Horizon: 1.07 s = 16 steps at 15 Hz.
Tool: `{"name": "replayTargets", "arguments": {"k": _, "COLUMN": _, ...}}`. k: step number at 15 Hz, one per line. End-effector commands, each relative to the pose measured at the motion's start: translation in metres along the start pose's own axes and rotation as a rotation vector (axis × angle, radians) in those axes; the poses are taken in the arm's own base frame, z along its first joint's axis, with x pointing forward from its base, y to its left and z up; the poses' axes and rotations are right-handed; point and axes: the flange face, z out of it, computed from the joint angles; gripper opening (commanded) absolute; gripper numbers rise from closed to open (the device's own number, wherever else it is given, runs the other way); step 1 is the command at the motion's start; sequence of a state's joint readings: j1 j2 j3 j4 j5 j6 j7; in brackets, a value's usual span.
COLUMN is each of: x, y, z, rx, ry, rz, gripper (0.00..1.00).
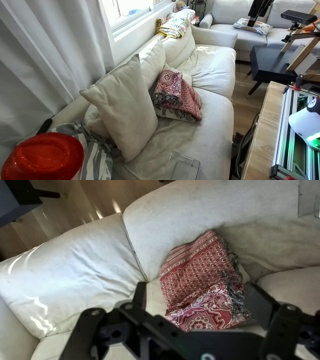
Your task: Move the red blanket forwards then place the pillow upright
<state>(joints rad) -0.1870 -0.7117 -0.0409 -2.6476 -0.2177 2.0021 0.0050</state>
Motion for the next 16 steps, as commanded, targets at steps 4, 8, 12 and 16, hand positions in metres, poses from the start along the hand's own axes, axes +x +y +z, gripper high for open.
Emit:
{"name": "replayTargets", "arguments": {"k": 4, "x": 0.070, "y": -0.080, "z": 0.053, "rx": 0.022, "ry": -0.064, "rz": 0.117, "gripper": 1.00}}
{"name": "replayTargets", "arguments": {"k": 8, "x": 0.119, "y": -0.126, "z": 0.096, "rx": 0.025, "ry": -0.061, "rz": 0.295, "gripper": 1.00}}
{"name": "replayTargets", "arguments": {"k": 12, "x": 0.170, "y": -0.151, "z": 0.145, "rx": 0.016, "ry": -0.088, "rz": 0.409, "gripper": 1.00}}
{"name": "replayTargets", "arguments": {"k": 16, "x": 0.237, "y": -0.163, "z": 0.187, "rx": 0.046, "ry": -0.036, "rz": 0.448, "gripper": 1.00}}
